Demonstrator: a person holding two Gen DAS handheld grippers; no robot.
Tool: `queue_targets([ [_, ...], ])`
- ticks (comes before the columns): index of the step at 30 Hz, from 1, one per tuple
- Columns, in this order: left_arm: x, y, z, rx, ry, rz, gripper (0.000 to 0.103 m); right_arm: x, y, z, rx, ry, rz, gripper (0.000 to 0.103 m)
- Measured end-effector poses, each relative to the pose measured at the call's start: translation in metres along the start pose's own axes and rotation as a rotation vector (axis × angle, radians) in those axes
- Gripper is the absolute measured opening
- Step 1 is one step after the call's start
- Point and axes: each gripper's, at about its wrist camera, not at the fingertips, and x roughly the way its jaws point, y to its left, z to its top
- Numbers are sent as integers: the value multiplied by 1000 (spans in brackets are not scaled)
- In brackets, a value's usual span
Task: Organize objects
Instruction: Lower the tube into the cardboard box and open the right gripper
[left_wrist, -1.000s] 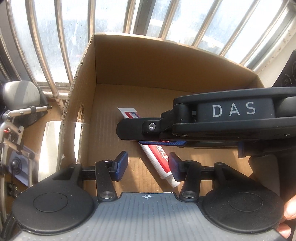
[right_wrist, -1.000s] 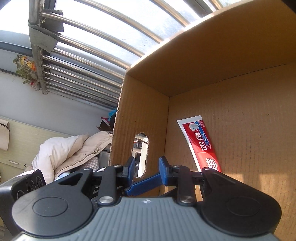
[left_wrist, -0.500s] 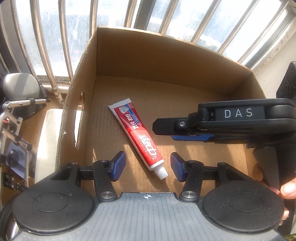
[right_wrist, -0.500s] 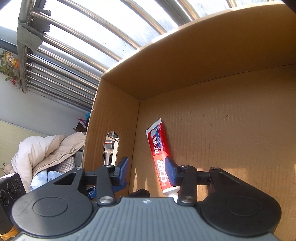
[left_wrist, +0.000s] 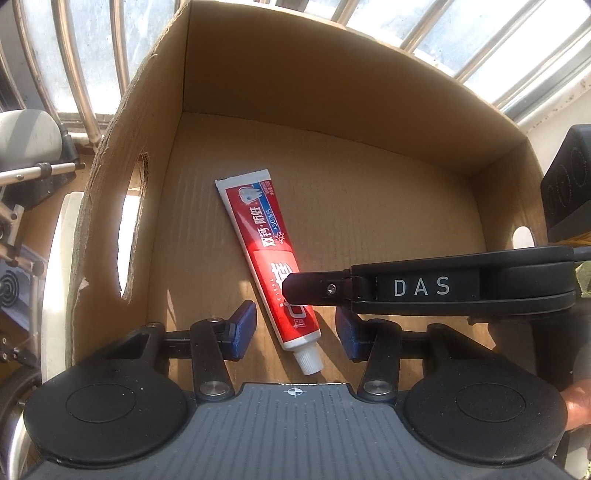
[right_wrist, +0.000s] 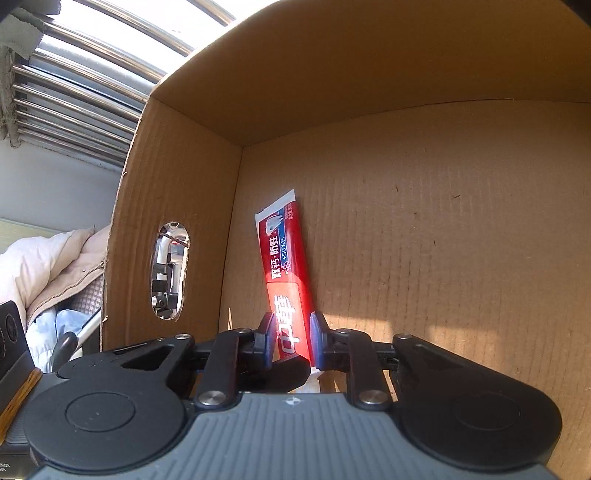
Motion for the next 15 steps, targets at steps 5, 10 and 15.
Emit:
queue_targets([
  [5,-6,-1,-2,5,4,-6,47,7,7,3,-8,31,9,21],
  [10,-5,0,-1,9,-11,-3,47,15,11,12,-21,29,31,21],
  [15,-7,-3,-4,17,-29,12,47,22,14,18,-30,29,71,21],
])
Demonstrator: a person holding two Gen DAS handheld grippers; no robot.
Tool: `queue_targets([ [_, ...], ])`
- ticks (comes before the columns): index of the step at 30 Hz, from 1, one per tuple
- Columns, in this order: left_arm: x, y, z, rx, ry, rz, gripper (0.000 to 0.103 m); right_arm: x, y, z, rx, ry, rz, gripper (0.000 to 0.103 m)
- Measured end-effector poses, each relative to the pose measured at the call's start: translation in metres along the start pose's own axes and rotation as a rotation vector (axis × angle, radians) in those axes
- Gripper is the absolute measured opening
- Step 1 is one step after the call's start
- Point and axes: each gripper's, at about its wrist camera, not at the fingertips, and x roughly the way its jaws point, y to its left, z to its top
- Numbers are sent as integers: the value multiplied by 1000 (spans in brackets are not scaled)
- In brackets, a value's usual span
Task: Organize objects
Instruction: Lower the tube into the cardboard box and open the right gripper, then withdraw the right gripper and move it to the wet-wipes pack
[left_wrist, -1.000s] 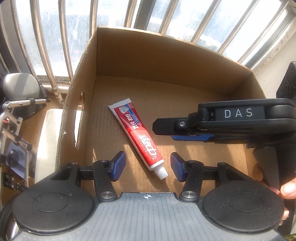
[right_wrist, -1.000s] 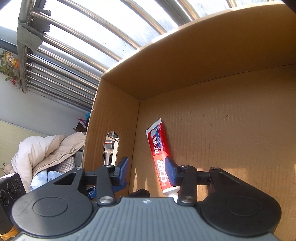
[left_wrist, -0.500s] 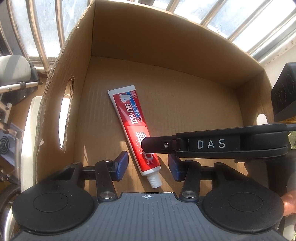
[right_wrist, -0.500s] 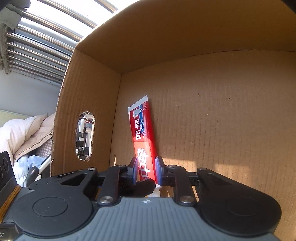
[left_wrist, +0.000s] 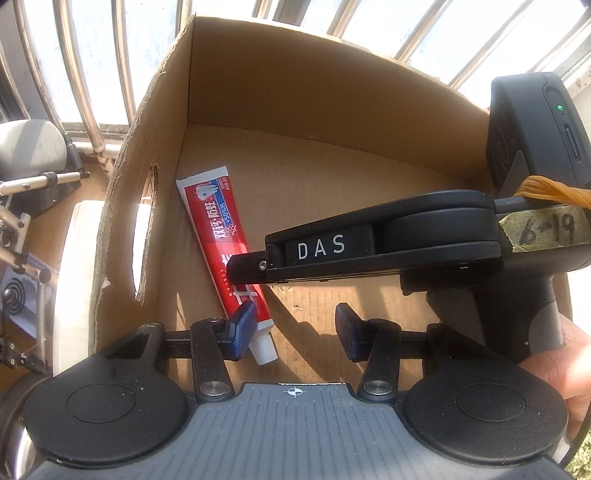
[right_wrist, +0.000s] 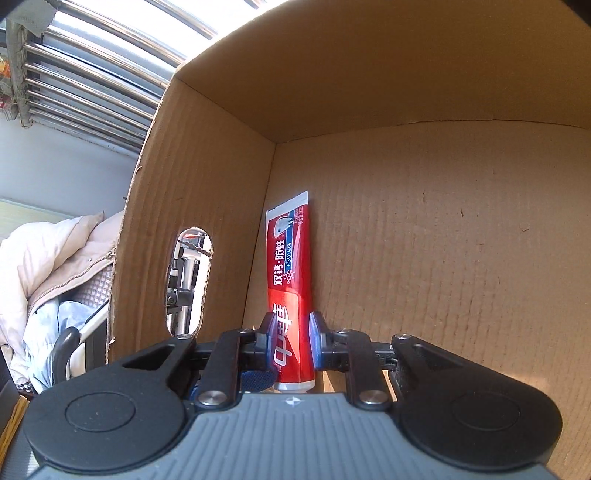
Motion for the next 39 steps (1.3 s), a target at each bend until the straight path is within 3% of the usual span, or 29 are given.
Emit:
queue_targets([
  [5,-9,5,-1,3,-53,8,48,-14,7,-5,-15,-50,24,21],
  [11,-51,-7,-23,12,-143,-23,50,-91,14,-36,-46,-227,68,22],
  [19,-119,-35,-93,146,-262,-126,64,-204,25,-153,-203,-486,155,23],
  [24,-146,-39,-164,199,-360,-211,86,-235,8,-240,-278,-619,178,26],
  [25,-146,-39,-176,200,-369,-220,87,-237,0,-253,-276,-631,184,28],
  [28,-136,-36,-212,186,-379,-247,87,-229,-21,-281,-247,-635,196,47],
  [33,-112,-31,-261,129,-394,-257,90,-208,-54,-308,-213,-617,157,49],
  [36,-93,-36,-273,132,-384,-235,90,-190,-68,-307,-183,-584,157,60],
  [39,-77,-42,-275,161,-353,-222,90,-175,-79,-303,-157,-550,155,63],
])
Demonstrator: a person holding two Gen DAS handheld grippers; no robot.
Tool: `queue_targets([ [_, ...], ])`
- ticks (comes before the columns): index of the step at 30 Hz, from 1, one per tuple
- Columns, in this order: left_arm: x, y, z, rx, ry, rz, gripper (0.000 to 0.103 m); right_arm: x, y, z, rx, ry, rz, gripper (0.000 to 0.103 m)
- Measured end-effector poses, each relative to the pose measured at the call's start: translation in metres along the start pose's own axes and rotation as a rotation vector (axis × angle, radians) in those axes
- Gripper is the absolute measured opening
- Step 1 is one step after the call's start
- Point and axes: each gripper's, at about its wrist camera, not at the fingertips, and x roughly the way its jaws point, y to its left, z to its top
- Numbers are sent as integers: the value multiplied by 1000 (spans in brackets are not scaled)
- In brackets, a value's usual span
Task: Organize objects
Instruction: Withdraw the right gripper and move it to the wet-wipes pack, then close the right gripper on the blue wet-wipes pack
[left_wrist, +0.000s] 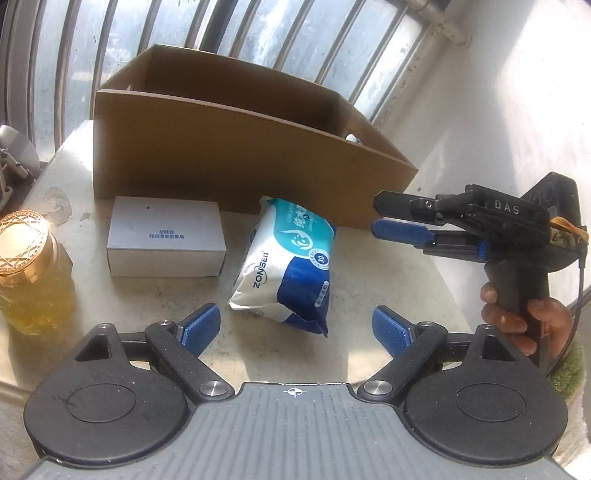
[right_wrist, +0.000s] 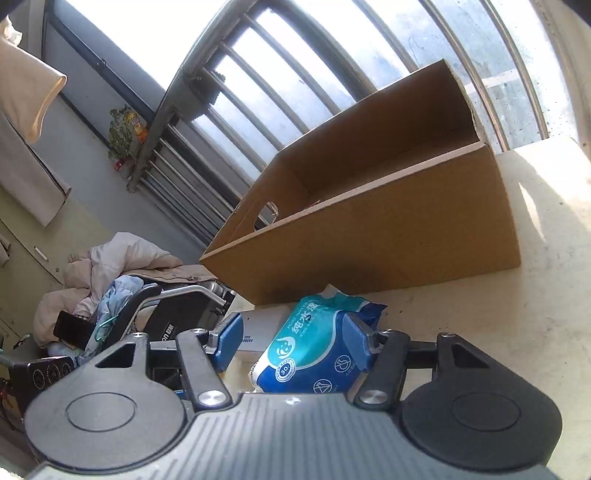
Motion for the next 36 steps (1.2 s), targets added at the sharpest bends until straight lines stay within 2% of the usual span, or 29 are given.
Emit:
queue_targets([
  [5,26,-1,-5,29,30,4,90,18,-10,5,7,0,-5,78],
  [7,35,-2,-5,55,37,-1,90,26,-13,8,-5,-4,-6,80],
  [9,42,-2,-3,68,53,-13,90,36,-15,12,-6,-2,-17,86],
  [13,59,2,1,71,83,-52,92,57,-22,17,1,38,-32,87],
  [17,65,-1,6,101,64,-70,97,77,-29,19,13,87,-36,88],
  [22,71,0,13,111,65,-111,98,94,-31,15,28,151,-28,89],
  [24,71,1,15,110,65,-118,98,95,-28,14,14,158,-28,93],
  [28,72,4,20,109,65,-130,98,93,-23,11,2,180,-33,94],
  [36,70,9,29,117,55,-108,98,70,-10,-8,-11,210,-29,97],
])
